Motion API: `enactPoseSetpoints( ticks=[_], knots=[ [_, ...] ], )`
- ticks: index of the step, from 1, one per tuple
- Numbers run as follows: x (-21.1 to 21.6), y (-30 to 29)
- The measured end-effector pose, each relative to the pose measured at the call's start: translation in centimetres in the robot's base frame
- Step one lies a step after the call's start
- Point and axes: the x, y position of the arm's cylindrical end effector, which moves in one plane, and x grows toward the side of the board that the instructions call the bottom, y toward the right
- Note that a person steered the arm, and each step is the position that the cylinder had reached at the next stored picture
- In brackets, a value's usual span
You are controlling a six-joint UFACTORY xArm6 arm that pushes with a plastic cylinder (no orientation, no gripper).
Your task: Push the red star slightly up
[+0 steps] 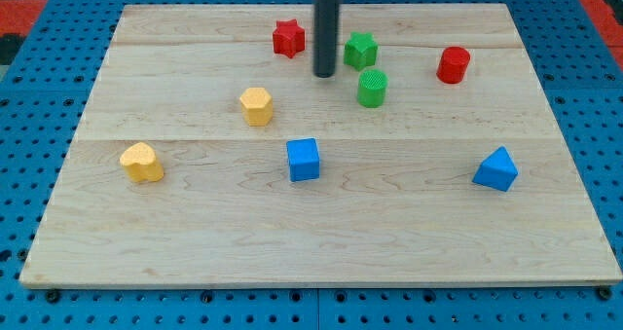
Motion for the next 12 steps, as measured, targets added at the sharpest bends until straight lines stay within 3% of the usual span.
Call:
enactPoseSetpoints(
  ticks=[2,3,4,5,6,7,8,10,12],
  knots=[
    [3.9,-4.6],
    [6.5,-4.4],
    [6.5,-3.8],
    [4.1,1.3],
    [8.8,7.8],
    [10.6,16.1],
    [10.6,18.2],
    [8.9,33.1],
    [7.6,34.1]
  ],
)
